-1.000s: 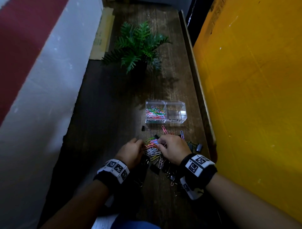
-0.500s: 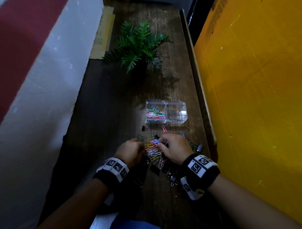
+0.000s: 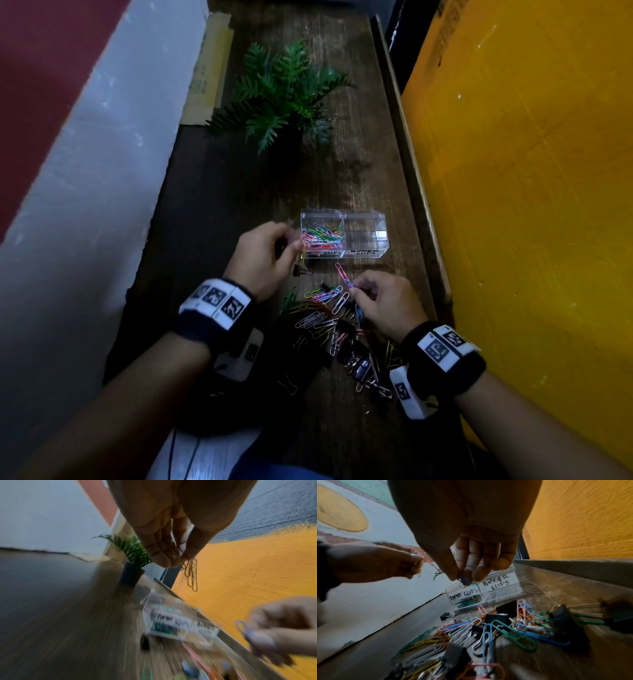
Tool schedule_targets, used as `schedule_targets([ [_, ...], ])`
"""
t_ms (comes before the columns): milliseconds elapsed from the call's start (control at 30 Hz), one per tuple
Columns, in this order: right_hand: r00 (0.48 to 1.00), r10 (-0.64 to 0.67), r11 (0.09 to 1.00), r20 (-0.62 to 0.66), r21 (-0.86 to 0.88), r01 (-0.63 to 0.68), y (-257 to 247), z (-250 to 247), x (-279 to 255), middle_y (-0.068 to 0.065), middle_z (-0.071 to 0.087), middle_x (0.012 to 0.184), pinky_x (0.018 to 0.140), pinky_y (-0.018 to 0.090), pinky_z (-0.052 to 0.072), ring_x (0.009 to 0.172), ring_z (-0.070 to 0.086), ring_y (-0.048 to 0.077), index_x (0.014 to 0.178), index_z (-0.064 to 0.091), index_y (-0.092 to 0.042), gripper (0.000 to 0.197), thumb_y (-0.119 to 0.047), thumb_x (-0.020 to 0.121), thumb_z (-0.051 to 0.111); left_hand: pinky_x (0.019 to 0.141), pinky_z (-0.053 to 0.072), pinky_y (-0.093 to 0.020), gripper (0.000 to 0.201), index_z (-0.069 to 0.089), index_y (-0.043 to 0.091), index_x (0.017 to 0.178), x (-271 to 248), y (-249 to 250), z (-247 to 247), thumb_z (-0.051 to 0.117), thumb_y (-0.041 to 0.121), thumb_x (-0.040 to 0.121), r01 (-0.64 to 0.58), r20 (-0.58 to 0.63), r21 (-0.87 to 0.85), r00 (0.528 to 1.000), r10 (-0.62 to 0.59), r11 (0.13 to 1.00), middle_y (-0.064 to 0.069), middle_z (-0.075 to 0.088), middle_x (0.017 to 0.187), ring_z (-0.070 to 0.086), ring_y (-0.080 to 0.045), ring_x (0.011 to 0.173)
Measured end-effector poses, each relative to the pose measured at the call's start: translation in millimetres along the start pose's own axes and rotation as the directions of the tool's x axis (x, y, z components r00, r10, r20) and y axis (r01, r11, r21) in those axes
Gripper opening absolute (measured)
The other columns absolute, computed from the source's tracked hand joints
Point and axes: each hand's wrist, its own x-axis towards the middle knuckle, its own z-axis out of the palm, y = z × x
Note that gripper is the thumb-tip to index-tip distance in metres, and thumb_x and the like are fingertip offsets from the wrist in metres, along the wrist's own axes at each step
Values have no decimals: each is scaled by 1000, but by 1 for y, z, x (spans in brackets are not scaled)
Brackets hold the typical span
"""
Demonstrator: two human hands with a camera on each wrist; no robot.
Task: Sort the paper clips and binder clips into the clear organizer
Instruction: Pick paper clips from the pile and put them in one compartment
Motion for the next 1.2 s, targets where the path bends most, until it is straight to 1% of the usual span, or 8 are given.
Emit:
schedule_targets([
  [100, 1000, -3, 1000, -6, 10, 3, 1, -5, 1, -10, 66, 74, 67, 30, 54, 70, 61, 5, 82, 68, -20, 5, -24, 86, 66, 69, 44, -26, 7, 63, 15, 86, 36, 7, 2, 60, 21, 87, -109, 41, 117, 994, 105, 987, 2, 59, 84, 53, -12, 75],
  [200, 1000, 6, 1000, -25, 3, -6, 3, -10, 3, -10, 67, 75, 68, 32, 54, 72, 61, 5, 82, 69, -21, 6, -26, 85, 66, 68, 42, -30, 11, 60, 17, 91, 68, 10, 14, 52, 25, 91, -188, 219, 266, 967, 131, 945, 2, 52, 90, 53, -17, 78],
  [333, 998, -9, 1000, -55, -24, 7, 4, -16, 5, -12, 65, 74, 66, 29, 53, 70, 60, 3, 80, 67, -24, 5, -25, 84, 68, 69, 44, -34, 16, 58, 15, 99, 93, 18, 32, 45, 24, 94, -289, 460, 440, 886, 63, 850, -4, 52, 100, 54, -23, 86],
  [467, 999, -21, 999, -48, -34, 19, 3, -21, 15, -10, 65, 72, 64, 29, 54, 68, 60, 4, 80, 66, -25, 5, -24, 84, 68, 75, 47, -38, 20, 59, 14, 105, 98, 23, 52, 48, 26, 93, -319, 581, 518, 812, -52, 794, -7, 54, 108, 56, -26, 93],
  [633, 999, -23, 998, -30, -66, 21, -8, -23, 37, -11, 62, 71, 61, 24, 49, 67, 57, 2, 81, 65, -26, 5, -25, 86, 66, 80, 47, -37, 29, 51, 19, 119, 87, 10, 66, 54, 25, 91, -245, 587, 473, 804, -95, 847, -7, 46, 121, 55, -27, 98],
  [733, 999, -33, 990, -3, -140, 32, -19, -24, 55, -10, 65, 82, 68, 24, 50, 74, 59, 6, 92, 67, -23, 6, -26, 88, 64, 79, 48, -36, 45, 46, 24, 127, 75, -1, 61, 61, 30, 86, -231, 476, 419, 879, 4, 878, -5, 44, 125, 54, -25, 101],
  [1000, 988, -128, 913, 90, -378, 153, -36, 2, 109, 2, 71, 101, 85, 32, 51, 95, 63, 22, 103, 71, -20, 19, -20, 88, 60, 75, 49, -43, 29, 64, 16, 104, 27, -23, 34, 59, 11, 76, -86, 137, 312, 990, 45, 946, -7, 63, 96, 53, -31, 88],
  [1200, 978, -131, 884, 160, -429, 188, -33, 10, 97, -1, 67, 110, 93, 37, 39, 105, 53, 21, 116, 66, -22, 28, -18, 91, 53, 74, 49, -36, 22, 65, 22, 103, -46, -29, 39, 59, 20, 82, 44, 321, 270, 938, -133, 962, -4, 56, 96, 56, -28, 92],
])
